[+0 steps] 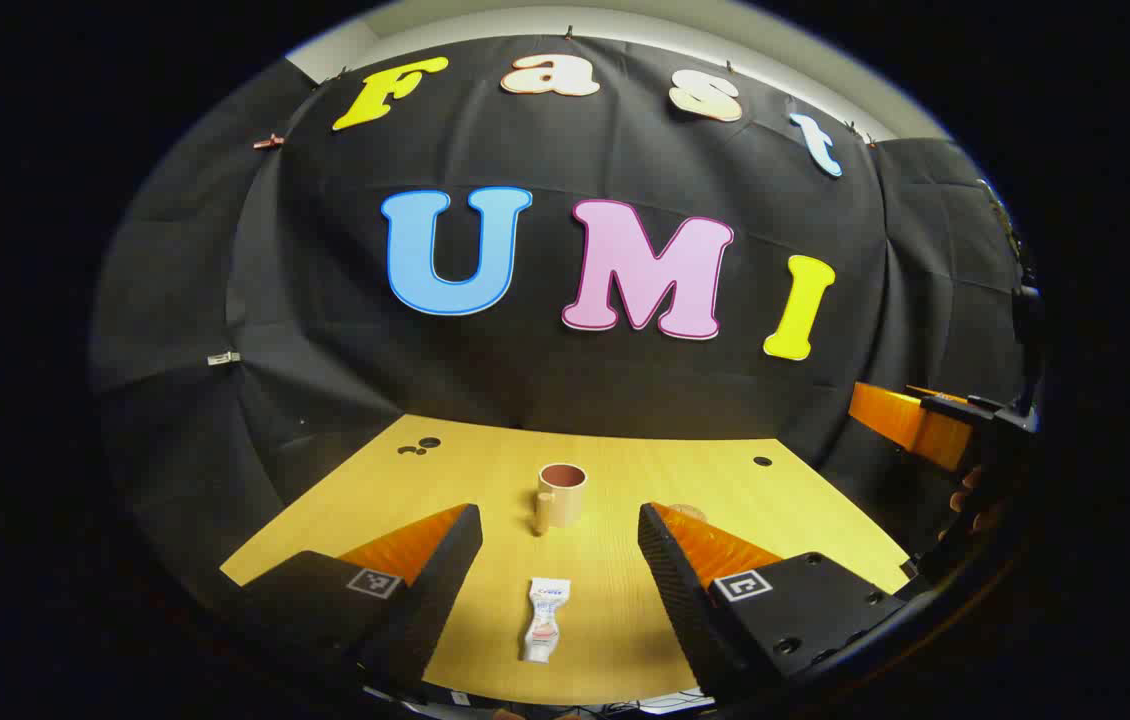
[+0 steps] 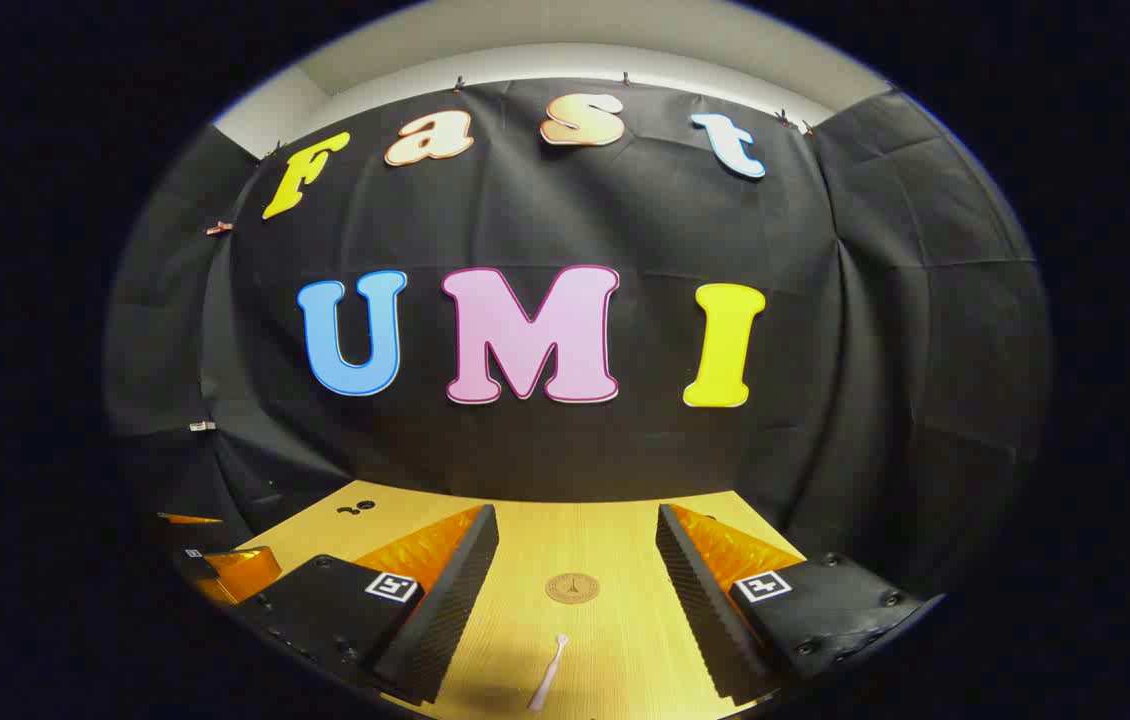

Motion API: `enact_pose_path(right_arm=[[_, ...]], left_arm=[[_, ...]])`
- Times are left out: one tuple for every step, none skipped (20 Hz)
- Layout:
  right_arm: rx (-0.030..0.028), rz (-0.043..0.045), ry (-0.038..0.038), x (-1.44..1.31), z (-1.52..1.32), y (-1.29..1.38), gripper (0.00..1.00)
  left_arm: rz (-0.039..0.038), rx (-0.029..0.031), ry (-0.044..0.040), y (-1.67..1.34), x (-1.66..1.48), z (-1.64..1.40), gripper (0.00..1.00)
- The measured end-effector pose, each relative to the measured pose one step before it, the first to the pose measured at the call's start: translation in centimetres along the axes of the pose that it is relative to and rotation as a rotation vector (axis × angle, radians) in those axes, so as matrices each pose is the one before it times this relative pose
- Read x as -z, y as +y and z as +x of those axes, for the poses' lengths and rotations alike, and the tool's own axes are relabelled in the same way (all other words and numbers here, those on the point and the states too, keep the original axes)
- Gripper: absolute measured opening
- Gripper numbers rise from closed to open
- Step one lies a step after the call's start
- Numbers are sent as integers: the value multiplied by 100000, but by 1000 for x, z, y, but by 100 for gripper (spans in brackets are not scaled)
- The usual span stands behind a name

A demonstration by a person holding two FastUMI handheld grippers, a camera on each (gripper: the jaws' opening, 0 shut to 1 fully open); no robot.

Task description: Put the toothbrush and toothpaste on the desktop into the cup, then pick up the cup and place it on the coaster on the desktop.

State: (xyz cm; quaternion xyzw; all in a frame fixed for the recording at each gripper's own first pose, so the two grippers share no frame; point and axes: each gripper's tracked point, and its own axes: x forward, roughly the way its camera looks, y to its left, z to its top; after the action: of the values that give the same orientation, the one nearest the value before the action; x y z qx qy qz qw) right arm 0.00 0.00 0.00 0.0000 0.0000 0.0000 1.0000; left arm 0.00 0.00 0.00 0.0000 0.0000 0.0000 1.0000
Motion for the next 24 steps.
enact_pose_path(right_arm=[[-249,-341,524,374,207,-351,98],[-94,-717,445,374,198,-491,98],[-544,-516,446,378,204,-201,98],[-583,-72,348,308,76,-141,98],[-510,271,102,281,126,-119,98],[-440,455,193,176,151,-127,98],[-467,417,177,201,139,-70,98],[-413,381,88,88,182,-5,98],[-326,352,221,147,193,-74,98],[-239,132,300,58,147,-18,98],[-261,-90,97,27,166,-78,98],[-153,-176,-34,-64,145,-57,98],[-428,-41,436,259,93,102,98],[-968,-39,1140,418,123,240,98],[-560,-102,962,230,108,109,98],[-245,-116,575,102,91,-2,98],[74,-67,287,50,23,-85,98],[368,-198,229,70,84,-95,98],[267,-1,689,150,117,-145,98],[217,48,1272,354,191,-58,98],[390,-320,860,201,200,-93,98],[651,-592,550,99,135,-282,98],[420,-300,834,240,266,-186,98],[5,293,1062,356,271,-15,98]], left_arm=[[-401,2608,1896,-979,286,289,97],[-461,1254,809,-482,152,219,97],[-215,698,290,-397,-62,180,97],[396,738,284,-530,65,304,97],[1079,128,176,-382,21,303,98],[1135,-206,57,-152,127,267,97],[602,-250,95,-143,33,262,97],[246,-250,255,-98,191,192,98],[81,-272,743,-97,134,279,98],[-145,-72,637,-105,184,277,97],[-193,-87,288,-20,-88,165,97],[8,-455,-65,9,57,212,97],[212,-419,-320,112,-216,162,92],[228,-486,-110,103,72,273,97],[-12,-415,-31,190,-14,206,97],[-176,-64,-191,29,-141,126,97],[-37,-245,84,165,84,227,97],[31,-445,259,189,-24,184,97],[-190,-551,386,184,158,164,97],[-1085,-452,488,270,16,97,98],[-1853,-284,872,154,295,142,98],[-1568,-518,864,136,212,161,98],[-941,-1258,839,313,229,188,98],[-602,-923,697,293,197,282,97]])
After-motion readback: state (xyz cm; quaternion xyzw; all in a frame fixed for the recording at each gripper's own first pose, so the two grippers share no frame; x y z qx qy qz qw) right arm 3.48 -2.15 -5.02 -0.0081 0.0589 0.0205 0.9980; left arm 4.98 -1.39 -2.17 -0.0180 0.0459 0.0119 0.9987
